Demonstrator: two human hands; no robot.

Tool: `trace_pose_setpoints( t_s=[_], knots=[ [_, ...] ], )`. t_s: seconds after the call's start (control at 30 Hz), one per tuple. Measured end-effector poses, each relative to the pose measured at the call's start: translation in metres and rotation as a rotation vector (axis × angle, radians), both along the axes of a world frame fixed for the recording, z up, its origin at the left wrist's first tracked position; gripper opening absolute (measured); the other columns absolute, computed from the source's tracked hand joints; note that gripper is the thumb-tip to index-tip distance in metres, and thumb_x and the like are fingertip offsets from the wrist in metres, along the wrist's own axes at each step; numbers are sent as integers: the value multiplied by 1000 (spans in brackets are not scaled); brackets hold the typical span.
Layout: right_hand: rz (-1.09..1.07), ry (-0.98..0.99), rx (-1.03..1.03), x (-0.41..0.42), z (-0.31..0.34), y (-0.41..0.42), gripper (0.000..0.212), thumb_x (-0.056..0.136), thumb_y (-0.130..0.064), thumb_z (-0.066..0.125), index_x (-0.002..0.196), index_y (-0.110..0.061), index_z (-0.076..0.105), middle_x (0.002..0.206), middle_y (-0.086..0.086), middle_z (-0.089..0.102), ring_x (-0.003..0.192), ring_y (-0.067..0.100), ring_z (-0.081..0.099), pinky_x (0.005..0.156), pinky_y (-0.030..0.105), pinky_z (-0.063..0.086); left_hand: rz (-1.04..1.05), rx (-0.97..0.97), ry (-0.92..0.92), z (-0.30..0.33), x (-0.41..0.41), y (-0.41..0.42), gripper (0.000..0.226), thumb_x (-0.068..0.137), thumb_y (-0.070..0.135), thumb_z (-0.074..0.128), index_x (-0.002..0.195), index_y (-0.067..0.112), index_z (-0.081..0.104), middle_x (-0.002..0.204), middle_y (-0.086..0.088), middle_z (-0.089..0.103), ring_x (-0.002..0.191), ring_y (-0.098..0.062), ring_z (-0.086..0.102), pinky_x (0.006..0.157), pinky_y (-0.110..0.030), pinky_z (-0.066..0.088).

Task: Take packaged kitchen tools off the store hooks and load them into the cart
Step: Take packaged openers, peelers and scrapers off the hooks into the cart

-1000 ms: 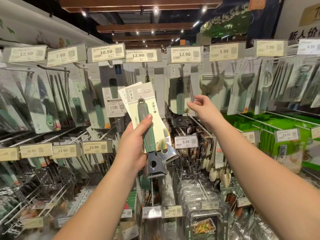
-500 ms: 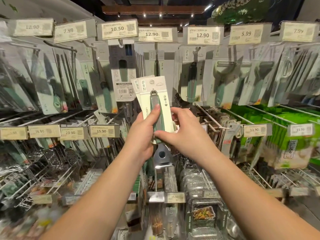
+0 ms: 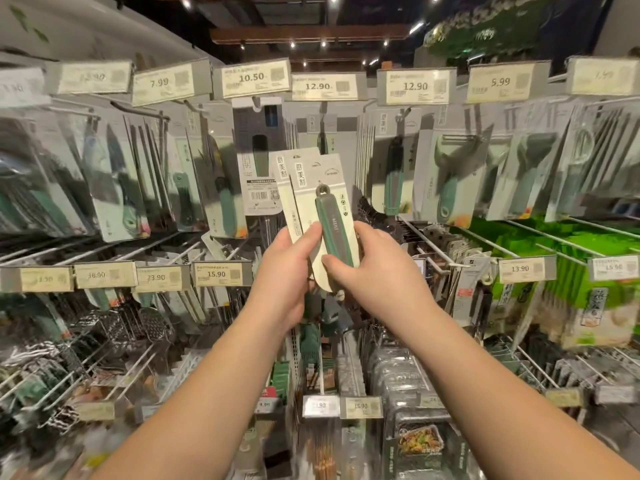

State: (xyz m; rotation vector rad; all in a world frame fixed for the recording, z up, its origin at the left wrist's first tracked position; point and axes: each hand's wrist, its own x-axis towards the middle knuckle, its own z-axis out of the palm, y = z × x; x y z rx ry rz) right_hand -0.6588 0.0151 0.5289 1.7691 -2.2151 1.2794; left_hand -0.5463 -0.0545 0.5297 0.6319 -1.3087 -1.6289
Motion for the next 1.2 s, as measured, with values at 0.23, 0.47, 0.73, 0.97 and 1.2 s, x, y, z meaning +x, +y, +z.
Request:
trace_pose_setpoints(
  t_s=[0.23, 0.47, 0.73, 0.97, 1.2],
  knots=[
    [-69, -35, -31, -8, 13, -11, 41, 88, -50, 61, 123, -27, 60, 112, -4, 57, 90, 11, 58, 75, 31, 49, 42, -71, 45, 7, 13, -9, 28, 100, 27, 59, 127, 19, 62, 111, -1, 76, 102, -22, 73, 78, -42, 60],
    [-159, 23, -66, -12, 42, -37, 66, 94, -47, 57, 146, -10, 43, 146, 7, 46, 109, 22, 58, 77, 29, 40, 144, -94, 108, 13, 30, -24, 33, 98, 28, 62, 129, 17, 62, 117, -2, 74, 112, -23, 69, 102, -53, 50],
    [-232, 32, -103, -13, 57, -76, 35, 91, -45, 59, 115, -20, 57, 115, 5, 54, 71, 10, 50, 51, 26, 34, 96, -103, 103, 17, 39, -31, 27, 100, 22, 59, 126, 17, 63, 112, 2, 76, 107, -17, 71, 100, -49, 53],
    [-286, 21, -105, -13, 53, -94, 59, 89, -47, 58, 141, -19, 50, 127, 6, 53, 85, 18, 55, 53, 27, 38, 50, -138, 36, 20, 49, -43, 32, 99, 29, 60, 130, 21, 61, 114, 8, 75, 109, -10, 70, 104, -46, 49],
    [-370, 19, -110, -7, 52, -96, 52, 90, -48, 56, 130, -15, 54, 123, 6, 53, 76, 15, 52, 53, 29, 36, -21, -119, 37, 22, 63, -54, 29, 100, 26, 59, 127, 19, 63, 110, 9, 76, 105, -7, 70, 99, -39, 52]
  ],
)
